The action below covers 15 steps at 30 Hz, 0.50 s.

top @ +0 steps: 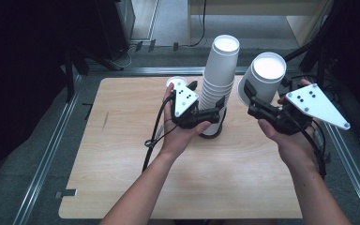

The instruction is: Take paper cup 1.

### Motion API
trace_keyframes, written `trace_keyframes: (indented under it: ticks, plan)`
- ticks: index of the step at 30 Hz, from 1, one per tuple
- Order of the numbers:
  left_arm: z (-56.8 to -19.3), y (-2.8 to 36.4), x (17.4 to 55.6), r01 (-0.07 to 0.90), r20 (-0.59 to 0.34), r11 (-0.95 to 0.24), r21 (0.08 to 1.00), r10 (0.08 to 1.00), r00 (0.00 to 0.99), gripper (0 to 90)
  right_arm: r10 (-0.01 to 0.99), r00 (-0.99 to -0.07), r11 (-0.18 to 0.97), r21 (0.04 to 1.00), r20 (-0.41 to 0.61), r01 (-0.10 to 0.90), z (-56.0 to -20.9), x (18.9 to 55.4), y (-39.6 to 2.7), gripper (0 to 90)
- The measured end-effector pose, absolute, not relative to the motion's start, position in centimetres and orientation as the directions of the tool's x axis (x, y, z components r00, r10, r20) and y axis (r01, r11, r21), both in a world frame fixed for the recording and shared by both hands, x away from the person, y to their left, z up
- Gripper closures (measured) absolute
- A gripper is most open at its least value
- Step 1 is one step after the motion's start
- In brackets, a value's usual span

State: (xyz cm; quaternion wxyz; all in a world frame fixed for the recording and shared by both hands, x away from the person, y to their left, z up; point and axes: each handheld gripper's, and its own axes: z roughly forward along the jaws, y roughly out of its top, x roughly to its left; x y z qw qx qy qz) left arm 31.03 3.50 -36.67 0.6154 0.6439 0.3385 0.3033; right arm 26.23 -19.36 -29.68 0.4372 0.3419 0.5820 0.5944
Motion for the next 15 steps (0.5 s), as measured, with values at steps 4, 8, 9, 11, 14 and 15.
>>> trace_keyframes:
  ticks: [4, 8, 9, 11, 14, 15]
  plan:
    - [-36.8, 4.4, 30.0, 0.068, -0.035, -0.006, 0.998, 0.806, 0.591, 7.1, 0.918, -0.383, 0.061, 0.991, -0.103, -0.121, -30.4, 25.9, -19.3, 21.6]
    - [-37.0, 5.4, 29.0, 0.076, -0.048, 0.004, 0.997, 0.808, 0.587, 7.1, 0.919, -0.383, 0.055, 0.994, -0.089, -0.099, -31.5, 25.9, -19.4, 21.5]
    - [-37.0, 5.4, 29.0, 0.076, -0.048, 0.004, 0.997, 0.808, 0.587, 7.1, 0.920, -0.381, 0.055, 0.994, -0.087, -0.094, -31.8, 25.9, -19.3, 21.5]
    - [-37.2, 5.9, 28.5, 0.081, -0.051, 0.004, 0.997, 0.809, 0.585, 7.1, 0.920, -0.383, 0.056, 0.994, -0.087, -0.090, -32.1, 25.9, -19.3, 21.5]
    - [-37.6, 6.5, 27.7, 0.095, -0.056, 0.000, 0.995, 0.809, 0.585, 7.1, 0.921, -0.379, 0.069, 0.995, -0.092, -0.073, -33.5, 25.7, -19.1, 21.5]
    - [-37.9, 6.8, 27.3, 0.099, -0.051, -0.009, 0.995, 0.810, 0.584, 7.1, 0.920, -0.380, 0.072, 0.995, -0.095, -0.074, -33.8, 25.7, -19.0, 21.5]
